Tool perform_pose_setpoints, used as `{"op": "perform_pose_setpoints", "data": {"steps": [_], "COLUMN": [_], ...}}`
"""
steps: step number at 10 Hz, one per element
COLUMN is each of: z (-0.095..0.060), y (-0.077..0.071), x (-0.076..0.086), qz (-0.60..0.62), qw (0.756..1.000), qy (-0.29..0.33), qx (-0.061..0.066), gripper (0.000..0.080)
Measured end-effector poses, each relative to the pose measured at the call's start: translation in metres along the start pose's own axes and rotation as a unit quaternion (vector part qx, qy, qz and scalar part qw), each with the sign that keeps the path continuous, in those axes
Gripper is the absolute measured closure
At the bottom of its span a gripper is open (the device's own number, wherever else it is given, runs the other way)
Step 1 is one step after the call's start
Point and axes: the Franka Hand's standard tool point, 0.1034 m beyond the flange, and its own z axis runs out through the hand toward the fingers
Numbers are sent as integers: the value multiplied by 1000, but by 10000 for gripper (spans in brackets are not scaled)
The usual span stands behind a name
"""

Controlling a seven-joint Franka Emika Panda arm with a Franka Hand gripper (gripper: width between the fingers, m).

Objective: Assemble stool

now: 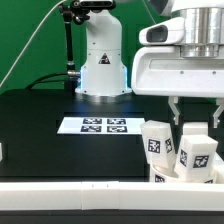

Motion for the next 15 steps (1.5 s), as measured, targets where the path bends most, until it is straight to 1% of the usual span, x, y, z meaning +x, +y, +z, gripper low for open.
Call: {"op": "perform_pose_setpoints", "data": {"steps": [2,4,5,6,8,9,10,11,12,13,15], "z": [0,0,0,0,0,0,-4,-9,-12,-12,-11], "y": [-2,-3,-2,-2,-3,-3,-6,-10,-11,-12,-10], "x": [-1,-1,-1,-1,-2,-2,-2,2,5,5,5], "qz": [98,168,237,272,268,263,223,169,127,110,50], "qw": [995,986,971,962,963,964,974,985,991,993,998], "qy": [-4,-7,-15,-19,-19,-19,-22,-19,-17,-15,-14], "qx": [6,9,16,19,20,19,17,23,27,28,28], "gripper": [463,463,463,463,460,301,301,181,157,152,152]}}
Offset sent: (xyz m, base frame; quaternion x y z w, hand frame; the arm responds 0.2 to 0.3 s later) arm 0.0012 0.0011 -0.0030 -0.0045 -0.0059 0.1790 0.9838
